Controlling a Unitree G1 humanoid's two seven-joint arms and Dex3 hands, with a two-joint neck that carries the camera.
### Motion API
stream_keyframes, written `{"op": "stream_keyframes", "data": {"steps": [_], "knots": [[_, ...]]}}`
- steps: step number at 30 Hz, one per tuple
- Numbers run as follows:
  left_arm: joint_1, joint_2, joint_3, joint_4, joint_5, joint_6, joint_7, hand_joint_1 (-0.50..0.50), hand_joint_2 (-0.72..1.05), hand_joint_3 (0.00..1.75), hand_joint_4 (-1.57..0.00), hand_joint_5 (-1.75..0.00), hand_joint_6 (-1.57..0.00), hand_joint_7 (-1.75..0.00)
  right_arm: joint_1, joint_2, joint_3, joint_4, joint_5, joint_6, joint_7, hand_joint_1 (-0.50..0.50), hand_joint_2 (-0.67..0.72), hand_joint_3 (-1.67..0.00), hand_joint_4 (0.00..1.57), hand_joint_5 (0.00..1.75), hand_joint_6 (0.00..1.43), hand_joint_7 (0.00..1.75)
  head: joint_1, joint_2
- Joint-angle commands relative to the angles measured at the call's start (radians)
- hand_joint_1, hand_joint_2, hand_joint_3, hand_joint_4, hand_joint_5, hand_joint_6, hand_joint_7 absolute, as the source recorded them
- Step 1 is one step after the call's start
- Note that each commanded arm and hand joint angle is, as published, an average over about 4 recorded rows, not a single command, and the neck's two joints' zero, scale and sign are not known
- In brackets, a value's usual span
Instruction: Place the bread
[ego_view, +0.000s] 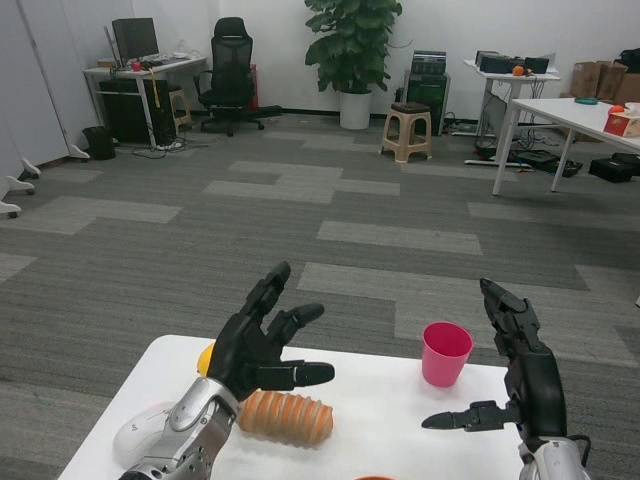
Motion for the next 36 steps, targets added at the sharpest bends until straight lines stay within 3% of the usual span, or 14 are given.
{"op": "stream_keyframes", "data": {"steps": [1, 2, 6, 7, 13, 36], "knots": [[-0.007, 0.011, -0.010, -0.034, -0.034, -0.022, -0.005, 0.50, 0.21, 0.07, 0.00, -0.92, 0.00, 0.00, -0.009, 0.002, -0.002, -0.012, 0.006, -0.004, -0.004, -0.08, -0.08, -0.08, 0.06, 0.19, 0.00, 0.56, -0.003, -0.002], [-0.007, 0.011, -0.011, -0.042, -0.041, -0.024, -0.005, 0.50, 0.16, 0.07, 0.00, -0.92, 0.00, 0.00, -0.009, 0.002, -0.002, -0.013, 0.006, -0.004, -0.004, -0.08, -0.10, -0.08, 0.06, 0.19, 0.00, 0.56, -0.004, -0.002], [-0.007, 0.011, -0.012, -0.059, -0.046, -0.028, -0.003, 0.50, -0.44, 0.09, 0.00, -0.92, 0.00, 0.00, -0.010, 0.002, -0.002, -0.015, 0.006, -0.004, -0.004, -0.08, -0.10, -0.08, 0.06, 0.19, 0.00, 0.56, -0.010, -0.001], [-0.007, 0.011, -0.011, -0.060, -0.046, -0.029, -0.003, 0.50, -0.50, 0.09, 0.00, -0.92, 0.00, 0.00, -0.010, 0.002, -0.002, -0.015, 0.006, -0.004, -0.004, -0.08, -0.10, -0.08, 0.06, 0.19, 0.00, 0.56, -0.010, -0.001], [-0.007, 0.008, -0.011, -0.063, -0.041, -0.039, -0.001, 0.50, -0.64, 0.09, 0.00, -0.92, 0.00, 0.00, -0.010, 0.002, -0.004, -0.016, 0.006, -0.004, -0.004, -0.08, -0.10, -0.08, 0.06, 0.19, 0.00, 0.56, -0.015, 0.005], [-0.025, 0.016, 0.018, -0.073, -0.028, -0.047, 0.012, 0.50, -0.64, 0.09, 0.00, -0.92, 0.00, 0.00, -0.008, 0.018, -0.032, -0.060, 0.004, -0.009, -0.004, -0.08, -0.10, -0.08, 0.03, 0.19, 0.00, 0.56, -0.045, 0.051]]}}
